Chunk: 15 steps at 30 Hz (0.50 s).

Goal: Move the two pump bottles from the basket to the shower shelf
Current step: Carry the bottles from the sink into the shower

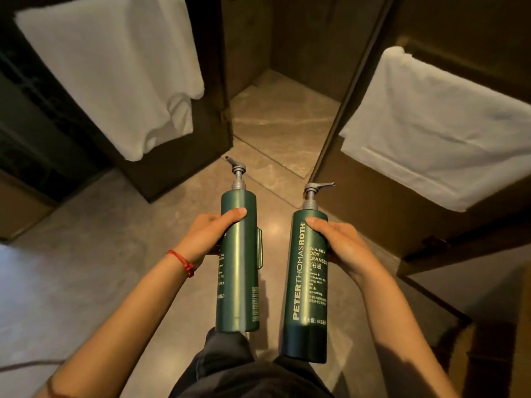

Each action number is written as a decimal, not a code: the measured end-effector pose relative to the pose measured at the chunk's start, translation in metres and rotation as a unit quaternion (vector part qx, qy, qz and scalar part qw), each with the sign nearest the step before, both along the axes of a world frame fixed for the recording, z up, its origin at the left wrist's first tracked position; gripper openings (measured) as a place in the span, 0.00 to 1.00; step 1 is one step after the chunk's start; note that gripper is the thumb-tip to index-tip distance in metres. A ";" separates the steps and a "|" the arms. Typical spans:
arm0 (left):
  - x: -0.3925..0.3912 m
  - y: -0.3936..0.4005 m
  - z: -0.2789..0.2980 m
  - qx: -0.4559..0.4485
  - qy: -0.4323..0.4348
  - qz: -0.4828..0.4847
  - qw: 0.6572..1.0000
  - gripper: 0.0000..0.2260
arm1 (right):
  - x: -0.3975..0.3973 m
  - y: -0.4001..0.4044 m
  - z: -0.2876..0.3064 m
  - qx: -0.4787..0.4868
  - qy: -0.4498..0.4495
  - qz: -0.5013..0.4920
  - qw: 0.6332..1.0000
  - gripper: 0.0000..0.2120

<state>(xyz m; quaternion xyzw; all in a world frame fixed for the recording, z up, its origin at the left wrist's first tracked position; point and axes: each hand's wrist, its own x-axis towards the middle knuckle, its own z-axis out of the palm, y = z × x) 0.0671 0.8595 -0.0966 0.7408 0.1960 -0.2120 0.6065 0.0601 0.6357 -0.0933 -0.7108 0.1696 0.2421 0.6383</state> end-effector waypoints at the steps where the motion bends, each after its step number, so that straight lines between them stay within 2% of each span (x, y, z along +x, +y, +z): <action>1: 0.011 0.008 -0.001 0.000 0.000 0.008 1.000 0.15 | 0.014 0.008 -0.001 0.000 0.001 0.005 1.000 0.14; 11: 0.139 0.046 0.001 -0.020 0.014 0.022 0.999 0.13 | 0.140 0.049 0.001 0.010 0.010 -0.040 0.999 0.14; 13: 0.168 0.044 0.000 -0.029 0.020 0.012 0.999 0.13 | 0.167 0.045 0.001 0.006 0.014 -0.052 0.999 0.18; 15: 0.200 0.040 -0.002 -0.032 0.024 0.004 0.999 0.13 | 0.195 0.041 0.002 -0.004 0.011 -0.059 0.998 0.28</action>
